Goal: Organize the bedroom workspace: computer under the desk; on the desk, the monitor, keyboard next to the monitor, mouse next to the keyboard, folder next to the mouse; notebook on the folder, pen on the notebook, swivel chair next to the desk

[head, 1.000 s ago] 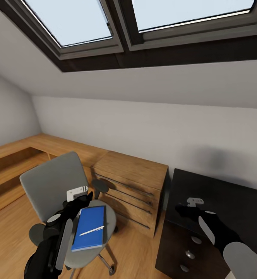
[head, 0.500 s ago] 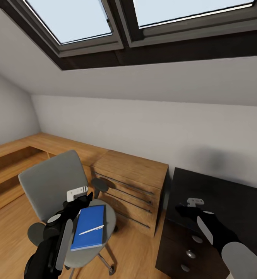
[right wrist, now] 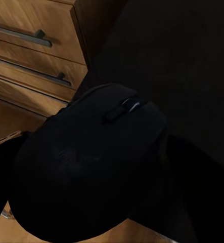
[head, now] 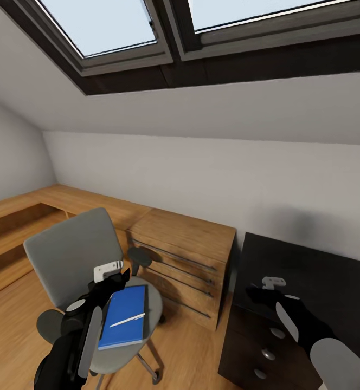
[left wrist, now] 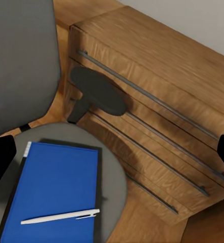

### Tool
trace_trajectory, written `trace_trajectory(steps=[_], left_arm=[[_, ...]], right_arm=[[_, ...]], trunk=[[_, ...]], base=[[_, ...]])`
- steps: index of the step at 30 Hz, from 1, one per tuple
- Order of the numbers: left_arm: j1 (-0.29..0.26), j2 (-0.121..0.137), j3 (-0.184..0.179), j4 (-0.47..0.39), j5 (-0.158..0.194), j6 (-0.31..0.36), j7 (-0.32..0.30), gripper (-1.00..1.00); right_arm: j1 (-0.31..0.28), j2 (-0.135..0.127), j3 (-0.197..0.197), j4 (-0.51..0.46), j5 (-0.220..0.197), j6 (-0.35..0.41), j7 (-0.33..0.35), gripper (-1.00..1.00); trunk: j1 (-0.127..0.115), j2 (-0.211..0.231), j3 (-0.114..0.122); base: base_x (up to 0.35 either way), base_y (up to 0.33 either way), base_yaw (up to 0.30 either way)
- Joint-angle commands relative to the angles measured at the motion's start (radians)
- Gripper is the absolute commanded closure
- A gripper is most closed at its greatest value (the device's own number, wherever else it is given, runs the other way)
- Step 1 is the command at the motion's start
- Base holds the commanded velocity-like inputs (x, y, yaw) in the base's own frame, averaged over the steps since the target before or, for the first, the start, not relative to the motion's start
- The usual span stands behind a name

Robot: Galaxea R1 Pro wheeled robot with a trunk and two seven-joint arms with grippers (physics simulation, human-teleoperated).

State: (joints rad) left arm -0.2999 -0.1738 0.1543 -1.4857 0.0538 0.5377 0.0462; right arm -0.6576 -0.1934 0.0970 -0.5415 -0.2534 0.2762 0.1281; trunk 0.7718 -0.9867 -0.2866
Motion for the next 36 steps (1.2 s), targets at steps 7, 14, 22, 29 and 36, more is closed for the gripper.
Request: trace_trajectory(steps=[7,14,22,29,36], left_arm=[[-0.001,-0.001,0.000,0.002,0.006,0.005,0.004,-1.00],[-0.001,-0.001,0.000,0.004,0.006,0.005,0.004,-1.00],[-0.001,-0.001,-0.001,0.004,0.006,0.005,0.004,-1.00],[0.006,-0.001,0.000,0.007,0.005,0.005,0.004,-1.00],[0.011,-0.001,0.000,0.011,0.004,0.005,0.004,-1.00]], right_arm=[[-0.001,-0.001,0.006,-0.001,-0.008,0.004,-0.003,1.00],[-0.001,-0.001,0.006,0.001,-0.006,0.000,-0.004,1.00],[-0.001,-0.001,0.006,0.002,-0.006,-0.001,-0.004,1.00],[-0.001,-0.001,0.006,0.001,-0.006,0.000,-0.004,1.00],[-0.001,-0.001,0.006,0.000,-0.005,0.000,-0.004,1.00]], trunk=[[0.027,-0.050,-0.023],[0.054,-0.099,-0.045],[0.073,-0.134,-0.061],[0.073,-0.134,-0.061],[0.073,-0.134,-0.061]], base=[[0.000,0.000,0.000],[0.000,0.000,0.000],[0.000,0.000,0.000],[0.001,0.000,0.000],[0.242,0.000,0.000]])
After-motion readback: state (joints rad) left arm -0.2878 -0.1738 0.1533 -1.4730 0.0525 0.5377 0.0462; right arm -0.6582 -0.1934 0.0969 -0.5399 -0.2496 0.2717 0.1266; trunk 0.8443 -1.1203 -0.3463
